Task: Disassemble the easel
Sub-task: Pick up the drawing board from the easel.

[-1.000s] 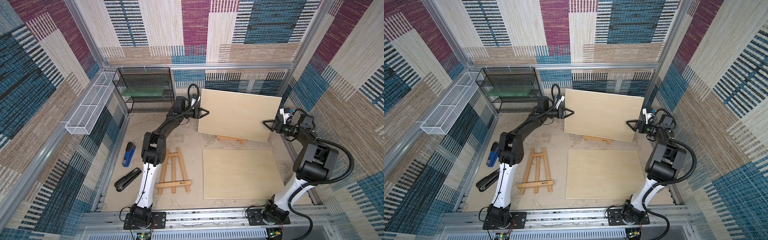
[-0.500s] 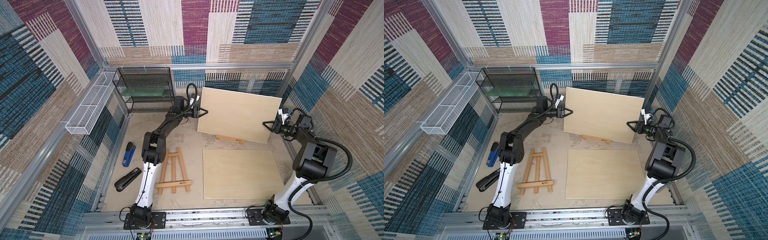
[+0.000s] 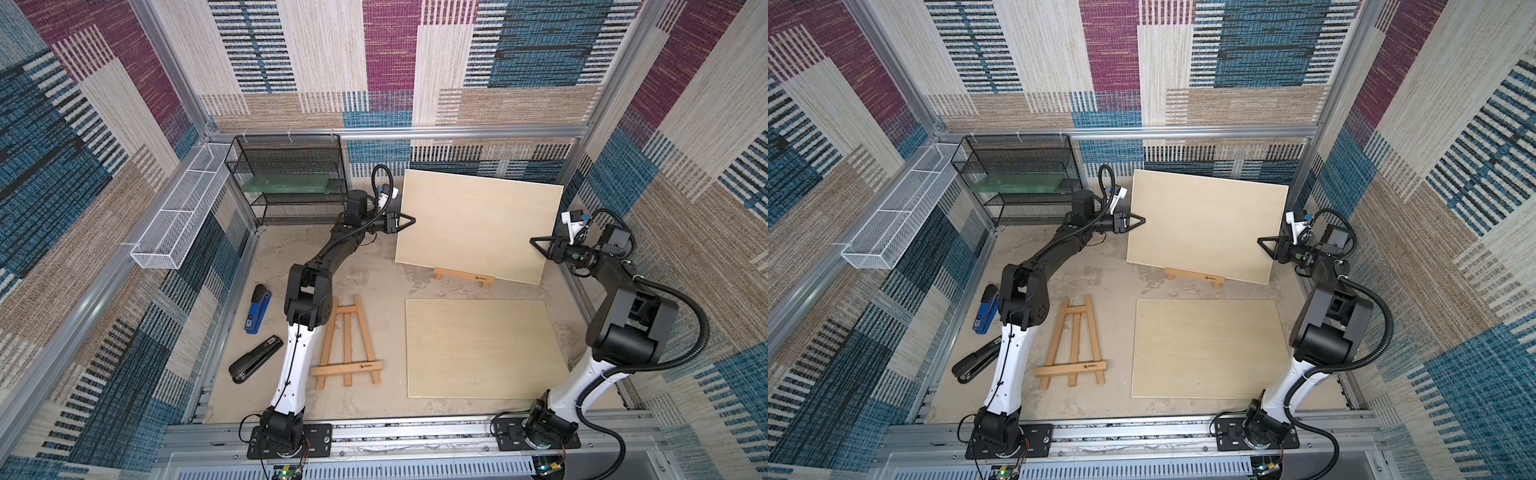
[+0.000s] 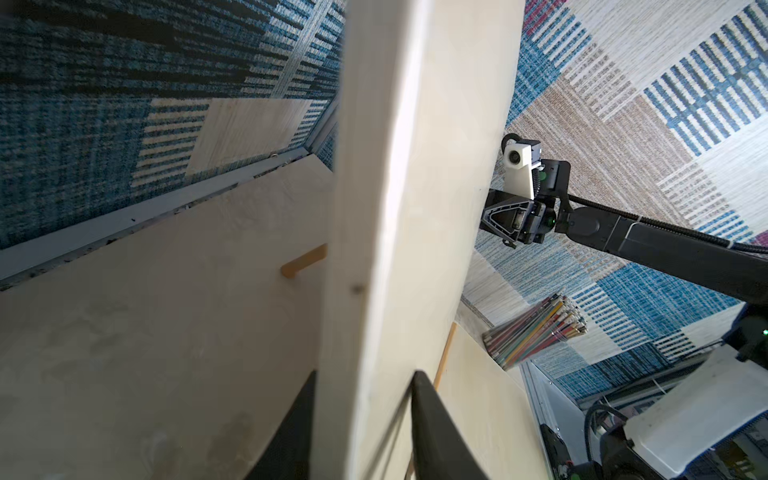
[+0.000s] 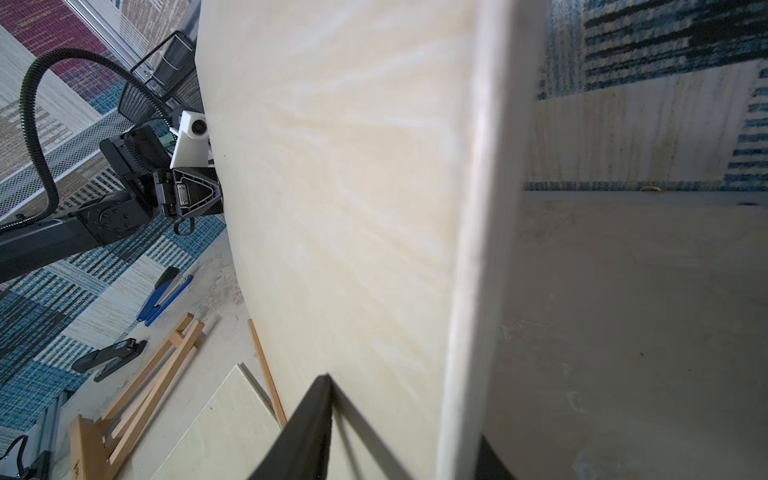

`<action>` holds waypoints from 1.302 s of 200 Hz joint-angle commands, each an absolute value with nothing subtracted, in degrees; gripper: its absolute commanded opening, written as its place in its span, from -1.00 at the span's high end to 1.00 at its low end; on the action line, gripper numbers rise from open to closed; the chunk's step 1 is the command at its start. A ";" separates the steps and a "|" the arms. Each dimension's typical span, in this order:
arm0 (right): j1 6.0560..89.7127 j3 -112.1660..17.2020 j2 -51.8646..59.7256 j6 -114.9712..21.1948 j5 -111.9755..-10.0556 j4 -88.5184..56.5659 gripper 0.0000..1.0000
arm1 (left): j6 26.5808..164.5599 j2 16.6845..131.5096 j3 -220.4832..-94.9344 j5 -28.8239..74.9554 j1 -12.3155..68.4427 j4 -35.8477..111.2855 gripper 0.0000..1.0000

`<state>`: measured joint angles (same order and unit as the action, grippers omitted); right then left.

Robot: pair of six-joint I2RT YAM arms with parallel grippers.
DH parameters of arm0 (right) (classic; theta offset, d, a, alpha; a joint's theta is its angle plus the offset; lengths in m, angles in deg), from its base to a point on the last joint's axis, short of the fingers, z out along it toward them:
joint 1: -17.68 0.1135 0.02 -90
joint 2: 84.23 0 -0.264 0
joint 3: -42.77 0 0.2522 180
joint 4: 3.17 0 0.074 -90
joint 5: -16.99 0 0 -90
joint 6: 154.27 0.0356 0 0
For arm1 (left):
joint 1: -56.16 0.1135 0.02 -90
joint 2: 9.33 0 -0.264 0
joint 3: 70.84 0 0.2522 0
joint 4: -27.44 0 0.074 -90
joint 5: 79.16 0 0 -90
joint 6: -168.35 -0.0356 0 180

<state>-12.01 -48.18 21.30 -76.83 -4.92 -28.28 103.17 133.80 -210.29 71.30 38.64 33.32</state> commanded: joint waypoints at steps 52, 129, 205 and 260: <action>-11.17 -44.29 17.70 -74.65 -5.83 -22.36 0.19 | 104.78 131.88 -206.25 70.11 37.80 28.27 0.38; -9.00 -38.99 12.69 -73.83 -15.01 -16.18 0.25 | 92.30 127.80 -199.88 63.74 35.31 32.06 0.66; -7.30 -32.75 10.18 -72.14 -22.76 -11.39 0.30 | 88.46 125.93 -193.14 59.18 34.21 30.40 0.78; -9.02 -30.37 13.19 -68.95 -13.44 -7.68 0.21 | 91.83 126.29 -192.43 60.20 34.32 28.20 0.67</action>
<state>-9.87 -31.81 12.43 -71.56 -13.22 -9.16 91.54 126.00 -193.16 65.01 37.99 24.62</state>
